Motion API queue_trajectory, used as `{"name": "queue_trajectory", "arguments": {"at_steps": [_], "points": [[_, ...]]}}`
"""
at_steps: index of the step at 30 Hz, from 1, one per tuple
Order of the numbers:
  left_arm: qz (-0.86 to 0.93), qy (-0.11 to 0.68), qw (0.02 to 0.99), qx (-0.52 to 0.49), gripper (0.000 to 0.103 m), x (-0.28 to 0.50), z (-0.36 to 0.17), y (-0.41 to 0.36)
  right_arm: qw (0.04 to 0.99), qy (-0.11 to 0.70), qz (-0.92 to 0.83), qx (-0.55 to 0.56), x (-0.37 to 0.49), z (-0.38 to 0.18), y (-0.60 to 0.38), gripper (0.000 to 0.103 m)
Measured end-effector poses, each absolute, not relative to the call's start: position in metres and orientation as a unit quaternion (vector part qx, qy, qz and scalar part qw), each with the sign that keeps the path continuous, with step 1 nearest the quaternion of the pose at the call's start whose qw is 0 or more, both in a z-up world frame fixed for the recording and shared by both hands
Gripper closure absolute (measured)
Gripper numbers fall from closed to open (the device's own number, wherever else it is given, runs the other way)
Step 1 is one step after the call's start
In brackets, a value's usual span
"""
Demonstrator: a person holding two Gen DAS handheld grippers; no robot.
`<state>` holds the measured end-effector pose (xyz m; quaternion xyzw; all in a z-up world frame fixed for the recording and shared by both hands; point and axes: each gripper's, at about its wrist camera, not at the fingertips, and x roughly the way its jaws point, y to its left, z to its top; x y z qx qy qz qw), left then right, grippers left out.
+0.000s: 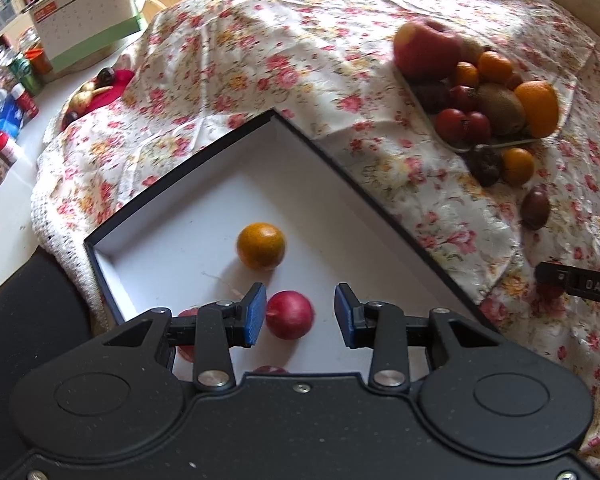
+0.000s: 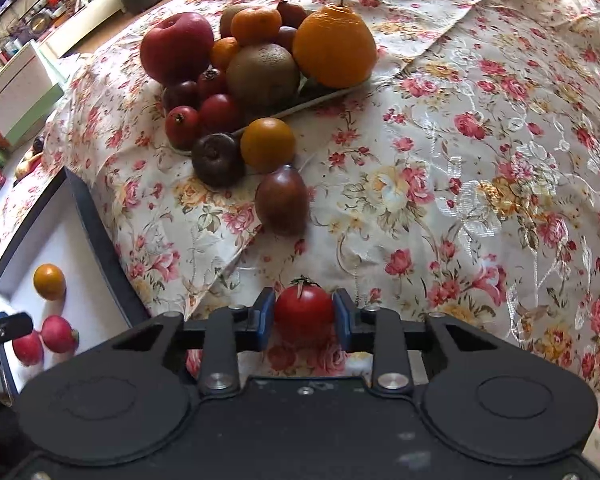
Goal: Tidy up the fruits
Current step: 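Grasp the dark red teardrop fruit with the left gripper while the right gripper holds the tomato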
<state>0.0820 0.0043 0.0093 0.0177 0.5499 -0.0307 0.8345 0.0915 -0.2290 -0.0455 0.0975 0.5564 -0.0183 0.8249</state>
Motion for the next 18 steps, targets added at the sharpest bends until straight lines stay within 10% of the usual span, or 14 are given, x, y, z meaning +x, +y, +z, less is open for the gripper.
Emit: {"name": "queue_trajectory", "arguments": {"at_steps": [18], "points": [[-0.164, 0.565, 0.808, 0.029, 0.057, 0.133, 0.002, -0.164, 0.838, 0.507, -0.119, 0.165, 0.06, -0.022, -0.322, 0.072]]}}
